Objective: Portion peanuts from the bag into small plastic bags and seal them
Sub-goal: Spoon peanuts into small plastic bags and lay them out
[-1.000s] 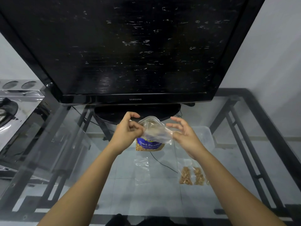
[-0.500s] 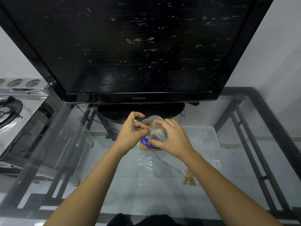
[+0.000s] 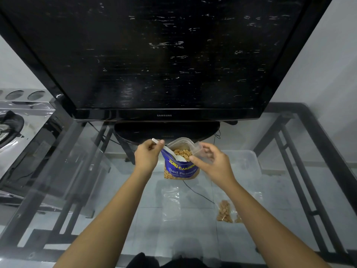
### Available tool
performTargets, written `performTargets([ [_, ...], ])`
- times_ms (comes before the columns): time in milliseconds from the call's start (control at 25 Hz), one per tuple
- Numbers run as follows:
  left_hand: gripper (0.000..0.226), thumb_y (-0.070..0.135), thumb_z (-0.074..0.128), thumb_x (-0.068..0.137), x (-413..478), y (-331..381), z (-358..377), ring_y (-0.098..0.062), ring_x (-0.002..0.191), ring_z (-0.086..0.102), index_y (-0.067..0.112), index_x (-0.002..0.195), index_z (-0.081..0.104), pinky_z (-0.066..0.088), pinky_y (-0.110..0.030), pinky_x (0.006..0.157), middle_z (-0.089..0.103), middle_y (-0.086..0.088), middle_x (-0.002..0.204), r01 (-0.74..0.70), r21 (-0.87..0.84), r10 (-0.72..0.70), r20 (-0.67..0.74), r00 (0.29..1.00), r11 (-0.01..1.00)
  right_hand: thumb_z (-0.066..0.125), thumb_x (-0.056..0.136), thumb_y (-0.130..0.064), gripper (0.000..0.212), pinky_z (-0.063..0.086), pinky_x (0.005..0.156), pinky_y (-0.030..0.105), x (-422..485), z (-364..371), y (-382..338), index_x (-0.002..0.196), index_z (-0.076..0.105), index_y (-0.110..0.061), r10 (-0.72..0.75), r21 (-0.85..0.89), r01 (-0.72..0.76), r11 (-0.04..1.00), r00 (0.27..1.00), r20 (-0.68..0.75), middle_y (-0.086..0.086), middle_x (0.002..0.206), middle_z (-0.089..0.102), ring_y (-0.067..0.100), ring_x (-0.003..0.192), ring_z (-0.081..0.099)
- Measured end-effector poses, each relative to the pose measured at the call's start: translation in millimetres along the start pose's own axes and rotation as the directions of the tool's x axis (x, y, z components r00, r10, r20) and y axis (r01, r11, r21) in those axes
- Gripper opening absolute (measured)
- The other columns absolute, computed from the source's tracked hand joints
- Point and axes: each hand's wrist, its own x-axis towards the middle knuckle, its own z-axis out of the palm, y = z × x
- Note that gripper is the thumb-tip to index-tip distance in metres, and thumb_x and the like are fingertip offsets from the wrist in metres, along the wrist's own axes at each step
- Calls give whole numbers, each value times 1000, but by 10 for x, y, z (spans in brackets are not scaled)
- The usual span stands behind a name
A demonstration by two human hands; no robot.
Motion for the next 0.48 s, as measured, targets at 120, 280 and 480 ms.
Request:
performTargets([
  [120,18,24,57,91,-73,178,-7,-5,57,51,10,84,65,37,-9,52,57,7,62,-325,201,327,23,945,924,76,72,-36,49,47,70,8,8,-11,65,114,55,-25,27,1,-27,1000,999,40,-17,100,60,0,96,57],
  [280,17,21,57,90,-31,317,-84,-8,56,52,8,83,66,35,-16,54,61,-1,65,-609,471,577,231,784,638,76,73,-37,50,47,72,10,33,-58,101,116,55,-24,25,7,-25,1000,999,45,-18,100,61,0,97,57],
  [480,19,22,58,90,182,98,-46,-17,62,63,7,79,64,51,-29,60,67,-9,68,-146,256,134,63,989,956,76,72,-39,45,48,76,14,61,-70,99,111,57,-28,39,25,-41,999,997,70,-16,96,63,0,96,59],
])
